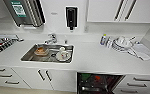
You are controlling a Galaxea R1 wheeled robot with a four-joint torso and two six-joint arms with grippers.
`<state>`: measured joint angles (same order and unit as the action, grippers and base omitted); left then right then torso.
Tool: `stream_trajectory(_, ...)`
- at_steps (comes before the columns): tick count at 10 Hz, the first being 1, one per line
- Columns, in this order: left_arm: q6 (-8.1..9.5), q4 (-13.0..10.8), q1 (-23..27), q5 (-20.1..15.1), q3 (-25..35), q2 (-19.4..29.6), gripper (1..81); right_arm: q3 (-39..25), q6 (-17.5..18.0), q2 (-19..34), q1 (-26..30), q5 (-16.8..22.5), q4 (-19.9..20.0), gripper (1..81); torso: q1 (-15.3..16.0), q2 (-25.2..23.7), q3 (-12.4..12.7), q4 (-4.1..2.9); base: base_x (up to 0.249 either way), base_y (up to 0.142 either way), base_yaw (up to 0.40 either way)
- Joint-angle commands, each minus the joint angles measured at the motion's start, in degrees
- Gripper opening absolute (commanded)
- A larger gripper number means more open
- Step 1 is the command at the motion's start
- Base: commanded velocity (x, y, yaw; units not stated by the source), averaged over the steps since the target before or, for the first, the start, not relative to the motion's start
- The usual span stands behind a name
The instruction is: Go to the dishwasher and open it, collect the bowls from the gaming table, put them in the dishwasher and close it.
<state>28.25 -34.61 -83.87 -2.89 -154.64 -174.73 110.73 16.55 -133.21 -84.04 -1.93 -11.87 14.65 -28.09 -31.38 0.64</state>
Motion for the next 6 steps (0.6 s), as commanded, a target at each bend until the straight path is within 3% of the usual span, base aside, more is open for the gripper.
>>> stream_trajectory(1,-0.47,0.16,-2.92,6.01,1.35,3.67,81.1,3.16,-0.21,-0.59,-0.74,2.81,-1.4,81.1,3.67,-5.69,0.0,0.0,0.0,0.0,0.0)
stream_trajectory(2,-0.12,0.16,-3.89,10.18,1.44,5.09,81.1,3.61,-0.21,-1.12,-0.74,2.89,-1.4,81.1,4.9,-7.65,0.0,0.0,0.0,0.0,0.0)
stream_trajectory(4,0.14,0.42,-5.38,11.5,1.71,7.1,81.1,5.97,-0.21,-2.7,-0.74,2.89,-1.4,81.1,7.58,-11.98,0.05,0.0,0.0,0.0,0.0)
stream_trajectory(6,0.31,0.86,-7.14,15.0,2.58,9.39,81.1,9.49,-0.21,-5.07,-0.74,3.06,-1.66,81.1,10.16,-16.13,0.07,0.0,0.0,0.0,0.0)
